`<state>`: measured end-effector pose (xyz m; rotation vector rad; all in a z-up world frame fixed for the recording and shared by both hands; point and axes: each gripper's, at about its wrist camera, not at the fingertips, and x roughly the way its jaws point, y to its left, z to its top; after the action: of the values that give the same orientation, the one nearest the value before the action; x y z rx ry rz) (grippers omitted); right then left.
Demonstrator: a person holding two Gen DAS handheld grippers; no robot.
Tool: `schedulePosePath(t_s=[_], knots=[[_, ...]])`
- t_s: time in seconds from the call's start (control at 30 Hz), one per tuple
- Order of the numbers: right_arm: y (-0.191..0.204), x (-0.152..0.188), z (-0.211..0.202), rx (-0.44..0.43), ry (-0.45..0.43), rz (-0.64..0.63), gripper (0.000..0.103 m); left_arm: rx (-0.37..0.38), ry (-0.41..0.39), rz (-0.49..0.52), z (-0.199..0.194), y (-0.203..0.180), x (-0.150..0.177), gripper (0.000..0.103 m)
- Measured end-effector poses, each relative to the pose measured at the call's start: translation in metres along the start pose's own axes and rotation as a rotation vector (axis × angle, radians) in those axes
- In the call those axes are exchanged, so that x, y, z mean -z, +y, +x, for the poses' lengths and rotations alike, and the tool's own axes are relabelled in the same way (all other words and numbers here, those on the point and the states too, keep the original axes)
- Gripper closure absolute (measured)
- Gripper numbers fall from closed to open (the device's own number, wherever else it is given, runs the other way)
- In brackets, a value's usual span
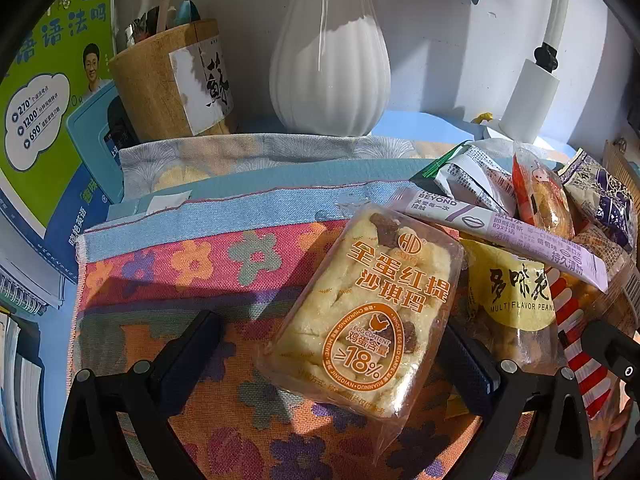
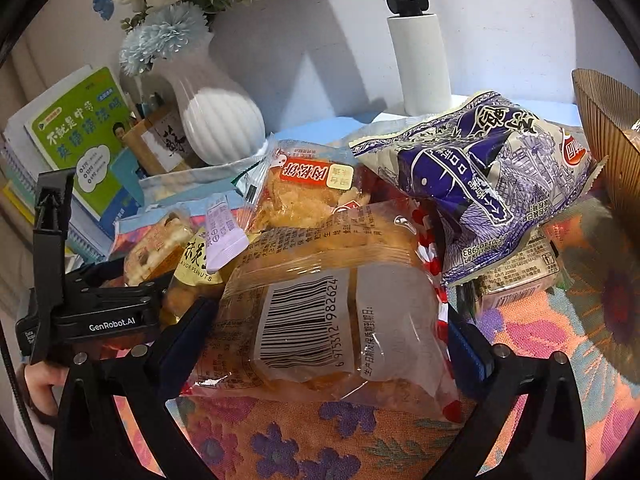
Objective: Organize snacks
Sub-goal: 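Grasp the orange-labelled cake pack with the left tool while the right grasps the barcoded bread bag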
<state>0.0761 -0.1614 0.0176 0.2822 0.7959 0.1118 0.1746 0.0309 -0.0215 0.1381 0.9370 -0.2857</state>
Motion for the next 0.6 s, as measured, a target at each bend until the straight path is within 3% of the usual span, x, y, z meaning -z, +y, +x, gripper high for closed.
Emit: schedulePosePath(t_s=[0.6], knots=[[0.0052, -0.0014, 0.0059, 0.039, 0.015, -0.036, 0.0, 0.002, -0.003, 0.0, 0.0004, 0.0002, -0.0001, 0.0]])
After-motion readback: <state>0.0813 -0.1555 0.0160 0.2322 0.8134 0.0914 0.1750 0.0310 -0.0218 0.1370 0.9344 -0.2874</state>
